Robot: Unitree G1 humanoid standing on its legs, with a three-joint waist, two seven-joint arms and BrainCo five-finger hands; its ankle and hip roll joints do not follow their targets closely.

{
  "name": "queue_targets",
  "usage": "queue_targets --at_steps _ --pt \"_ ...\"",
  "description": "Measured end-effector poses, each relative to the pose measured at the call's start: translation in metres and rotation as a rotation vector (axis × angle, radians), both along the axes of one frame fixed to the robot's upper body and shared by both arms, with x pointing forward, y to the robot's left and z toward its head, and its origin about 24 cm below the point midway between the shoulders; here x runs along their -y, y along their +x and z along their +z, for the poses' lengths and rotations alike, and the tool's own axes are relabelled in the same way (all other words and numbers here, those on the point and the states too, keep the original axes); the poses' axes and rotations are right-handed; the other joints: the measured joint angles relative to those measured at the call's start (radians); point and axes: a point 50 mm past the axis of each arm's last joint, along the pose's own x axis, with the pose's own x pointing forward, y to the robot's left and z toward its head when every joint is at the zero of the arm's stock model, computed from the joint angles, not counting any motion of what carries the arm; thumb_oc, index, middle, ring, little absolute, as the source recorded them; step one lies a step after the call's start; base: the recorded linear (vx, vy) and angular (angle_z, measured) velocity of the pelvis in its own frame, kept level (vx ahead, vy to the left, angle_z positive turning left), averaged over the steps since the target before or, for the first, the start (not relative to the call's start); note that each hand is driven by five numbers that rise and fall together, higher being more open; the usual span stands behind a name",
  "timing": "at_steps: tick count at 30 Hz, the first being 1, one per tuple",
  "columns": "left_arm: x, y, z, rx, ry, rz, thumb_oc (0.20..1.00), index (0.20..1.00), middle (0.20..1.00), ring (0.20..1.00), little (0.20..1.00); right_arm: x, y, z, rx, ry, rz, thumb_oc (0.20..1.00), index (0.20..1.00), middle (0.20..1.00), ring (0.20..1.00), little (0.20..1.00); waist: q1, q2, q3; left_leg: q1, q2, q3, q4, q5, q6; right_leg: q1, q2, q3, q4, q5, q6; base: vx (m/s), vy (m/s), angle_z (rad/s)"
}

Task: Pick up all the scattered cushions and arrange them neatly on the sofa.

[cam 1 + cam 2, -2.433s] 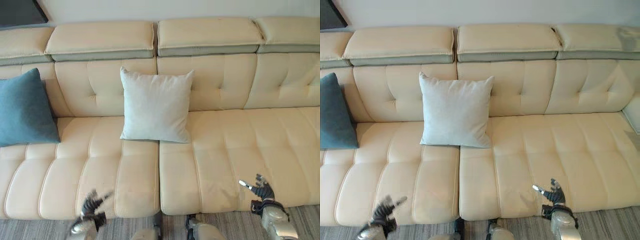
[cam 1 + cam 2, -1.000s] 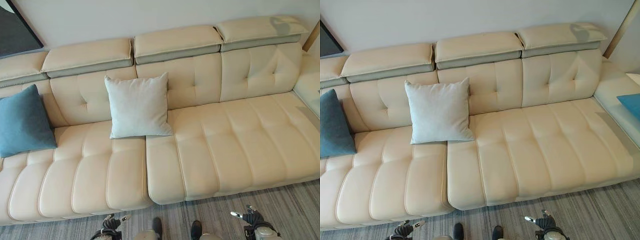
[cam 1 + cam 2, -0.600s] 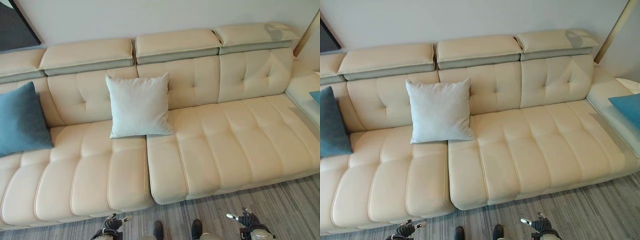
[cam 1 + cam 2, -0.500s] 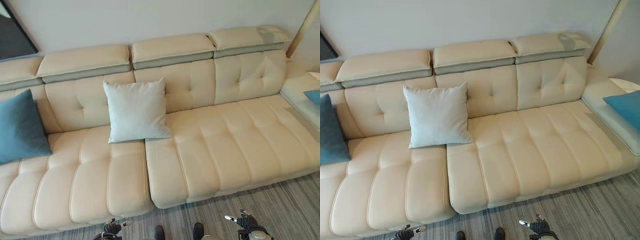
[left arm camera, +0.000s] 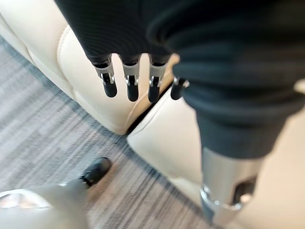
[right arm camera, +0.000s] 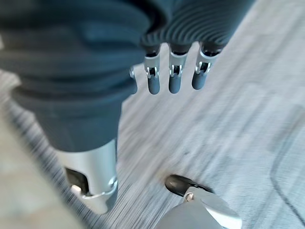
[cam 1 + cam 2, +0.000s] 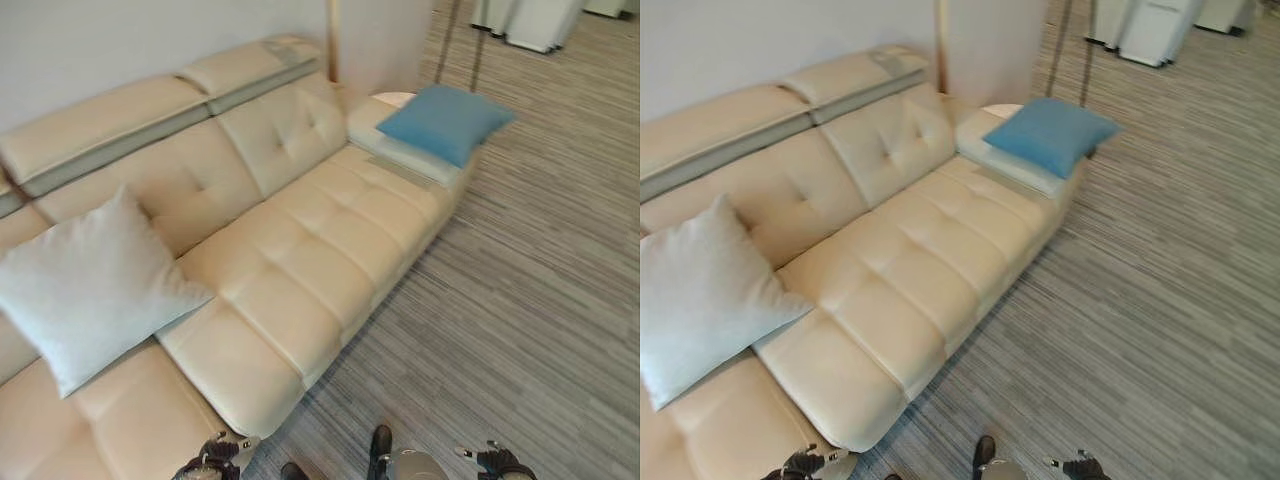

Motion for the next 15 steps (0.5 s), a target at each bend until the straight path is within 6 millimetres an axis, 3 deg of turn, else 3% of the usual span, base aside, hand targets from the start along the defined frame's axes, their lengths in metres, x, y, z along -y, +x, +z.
queue_targets --at_steps 2,5,7,8,9,11,12,13,14,15 --pt "0.002 -0.001 -0.001 -0.005 -0.004 0.0 1.0 1.0 1.0 1.0 1.0 0.004 -0.006 0.0 -0.015 -0.009 -0.004 1.0 1.0 1.0 1.0 1.0 -0.01 0.012 -0.003 0.0 0.014 -0.005 0.0 0.016 -0.029 0.008 0.022 -0.013 -0.034 0.034 -0.001 0.18 -0.216 -0.54" --pt "0.011 0.014 0.001 0.039 -0.023 -0.011 1.0 1.0 1.0 1.0 1.0 0.013 -0.022 -0.002 -0.065 -0.03 -0.019 1.0 1.0 1.0 1.0 1.0 -0.029 0.033 -0.021 0.013 0.043 -0.038 0.009 0.023 -0.046 0.026 0.069 0.0 -0.057 0.024 -0.02 0.31 -0.372 -0.1" --pt "0.012 0.015 0.0 0.031 -0.023 -0.007 1.0 1.0 1.0 1.0 1.0 0.014 -0.024 -0.003 -0.074 -0.027 -0.039 1.0 1.0 1.0 1.0 1.0 -0.036 0.043 -0.017 0.012 0.097 -0.044 0.105 -0.013 -0.113 0.043 0.101 0.026 -0.009 -0.025 -0.086 0.3 -0.416 -0.2" --pt "0.012 0.011 -0.001 0.016 -0.021 -0.005 1.0 1.0 1.0 1.0 1.0 0.013 -0.025 -0.003 -0.081 -0.024 -0.043 1.0 1.0 1.0 1.0 1.0 -0.027 0.045 -0.021 0.0 0.134 -0.031 0.181 -0.054 -0.13 0.038 0.107 0.036 0.046 -0.056 -0.13 0.26 -0.365 -0.36" --pt "0.011 0.003 -0.003 -0.005 -0.016 0.001 1.0 1.0 1.0 1.0 1.0 0.012 -0.031 -0.005 -0.089 -0.016 -0.054 1.0 1.0 1.0 1.0 1.0 -0.024 0.025 -0.045 -0.01 0.17 -0.04 0.319 -0.081 -0.152 0.022 0.104 0.064 0.092 -0.092 -0.169 0.24 -0.314 -0.51" --pt "0.01 0.0 -0.003 -0.013 -0.011 0.004 1.0 1.0 1.0 1.0 1.0 0.01 -0.025 -0.003 -0.064 -0.01 -0.056 1.0 1.0 1.0 1.0 1.0 -0.016 0.019 -0.057 -0.046 0.193 -0.121 0.43 -0.05 -0.149 0.046 0.12 0.09 0.071 -0.102 -0.171 0.22 -0.235 -0.55" --pt "0.011 0.006 -0.002 0.002 -0.008 -0.01 1.0 1.0 1.0 1.0 1.0 0.011 -0.021 -0.002 -0.047 -0.011 -0.057 1.0 1.0 1.0 1.0 1.0 -0.008 -0.007 -0.048 -0.104 0.195 -0.214 0.544 -0.026 -0.141 0.047 0.117 0.129 0.055 -0.095 -0.179 0.19 -0.089 -0.83" --pt "0.015 0.011 0.0 0.031 -0.017 -0.015 1.0 1.0 1.0 1.0 1.0 0.013 -0.004 0.003 -0.004 -0.022 -0.041 1.0 1.0 1.0 1.0 1.0 0.012 -0.004 -0.041 -0.152 0.151 -0.335 0.614 -0.042 -0.148 0.062 0.124 0.193 0.036 -0.063 -0.192 0.26 -0.093 -1.03" --pt "0.018 0.013 0.0 0.044 -0.026 -0.021 1.0 1.0 1.0 1.0 1.0 0.016 0.0 0.005 0.008 -0.032 -0.032 1.0 1.0 1.0 1.0 1.0 0.018 -0.011 -0.033 -0.167 0.116 -0.393 0.622 -0.05 -0.147 0.064 0.124 0.211 0.026 -0.048 -0.188 0.2 -0.035 -1.18" --pt "0.021 0.014 0.0 0.054 -0.031 -0.021 1.0 1.0 1.0 1.0 1.0 0.016 0.009 0.008 0.033 -0.04 -0.001 1.0 1.0 1.0 1.0 1.0 0.029 -0.013 -0.031 -0.189 0.037 -0.466 0.588 -0.081 -0.136 0.078 0.128 0.269 -0.021 -0.021 -0.204 0.17 -0.031 -1.1"
